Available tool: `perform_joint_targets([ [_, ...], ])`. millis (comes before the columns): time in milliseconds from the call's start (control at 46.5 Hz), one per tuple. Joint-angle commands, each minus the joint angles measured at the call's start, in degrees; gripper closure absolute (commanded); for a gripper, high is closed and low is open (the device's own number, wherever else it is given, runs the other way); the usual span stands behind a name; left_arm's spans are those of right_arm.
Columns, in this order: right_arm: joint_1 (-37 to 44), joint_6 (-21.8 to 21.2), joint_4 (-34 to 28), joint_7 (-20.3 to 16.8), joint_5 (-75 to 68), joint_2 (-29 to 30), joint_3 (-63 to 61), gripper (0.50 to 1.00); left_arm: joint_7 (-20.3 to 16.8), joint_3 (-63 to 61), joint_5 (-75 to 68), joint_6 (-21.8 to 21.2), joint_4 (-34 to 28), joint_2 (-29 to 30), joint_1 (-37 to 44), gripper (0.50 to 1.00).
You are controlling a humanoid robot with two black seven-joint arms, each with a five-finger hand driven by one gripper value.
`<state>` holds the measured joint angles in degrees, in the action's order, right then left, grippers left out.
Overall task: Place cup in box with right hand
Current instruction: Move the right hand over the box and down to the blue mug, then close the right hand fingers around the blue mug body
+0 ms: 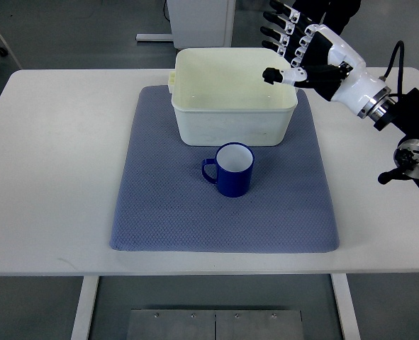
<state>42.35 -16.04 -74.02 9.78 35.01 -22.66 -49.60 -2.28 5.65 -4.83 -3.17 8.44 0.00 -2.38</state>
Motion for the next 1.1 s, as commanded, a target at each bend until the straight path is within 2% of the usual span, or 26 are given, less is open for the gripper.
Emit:
perform_joint_targets([
  [0,0.0,-0.7,-0.1,0.0,1.1,-0.3,1.8,0.505,0.0,0.1,0.0,0.0,0.0,0.0,0.0,0.500],
  [430,0.5,-0.7,-0.1,0.3,5.0,-0.5,9.7,0.507,-0.1,0.1,0.0,0.0,0.0,0.0,-0.1,0.500],
  [881,0.1,-0.6,0.6,3.2,7.0,-0.3,15.7,0.507,0.0,-0.1,0.0,0.0,0.0,0.0,0.0,0.500],
  [1074,-0.3,-0.1,2.6,3.3,7.2,0.5,15.8,0.509,0.0,0.1,0.0,0.0,0.0,0.0,0.0,0.500],
])
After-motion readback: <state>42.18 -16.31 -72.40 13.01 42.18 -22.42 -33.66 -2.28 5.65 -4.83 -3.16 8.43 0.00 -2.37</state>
